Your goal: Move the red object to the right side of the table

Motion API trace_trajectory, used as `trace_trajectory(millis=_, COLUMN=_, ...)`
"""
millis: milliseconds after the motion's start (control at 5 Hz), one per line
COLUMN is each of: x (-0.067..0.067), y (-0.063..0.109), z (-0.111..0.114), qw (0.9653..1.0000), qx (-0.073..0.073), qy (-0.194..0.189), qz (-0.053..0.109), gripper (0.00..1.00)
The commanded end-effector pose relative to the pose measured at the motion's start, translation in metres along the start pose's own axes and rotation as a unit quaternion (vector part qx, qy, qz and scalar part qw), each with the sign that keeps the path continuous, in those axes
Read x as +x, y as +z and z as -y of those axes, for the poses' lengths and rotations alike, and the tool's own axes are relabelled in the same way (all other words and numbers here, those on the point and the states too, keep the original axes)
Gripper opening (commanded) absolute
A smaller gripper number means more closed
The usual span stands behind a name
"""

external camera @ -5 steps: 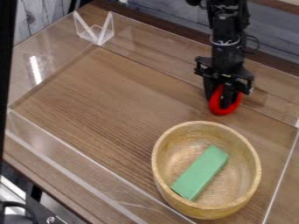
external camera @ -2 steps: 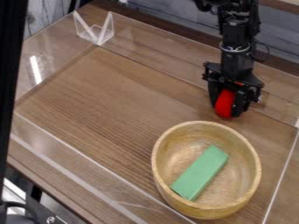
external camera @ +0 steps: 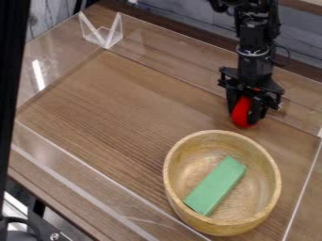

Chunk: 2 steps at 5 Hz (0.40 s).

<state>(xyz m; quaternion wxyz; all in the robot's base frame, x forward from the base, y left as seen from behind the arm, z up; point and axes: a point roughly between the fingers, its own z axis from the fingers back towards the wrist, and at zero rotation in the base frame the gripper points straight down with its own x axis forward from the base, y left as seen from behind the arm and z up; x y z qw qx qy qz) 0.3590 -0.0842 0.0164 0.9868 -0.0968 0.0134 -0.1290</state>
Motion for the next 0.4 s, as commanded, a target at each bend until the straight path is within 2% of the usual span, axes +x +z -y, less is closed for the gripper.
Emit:
trace_trajectory(millis=0, x=0.0, y=0.0126, z=0.0077, qw=0.9999, qx=-0.002, qy=-0.005, qz=0.01, gripper=0.0)
trace_trajectory(millis=200, x=-0.0013, y=0.0139, z=0.0068, qw=1.0, qx=-0.003, qy=-0.002, qz=0.008, gripper=0.0)
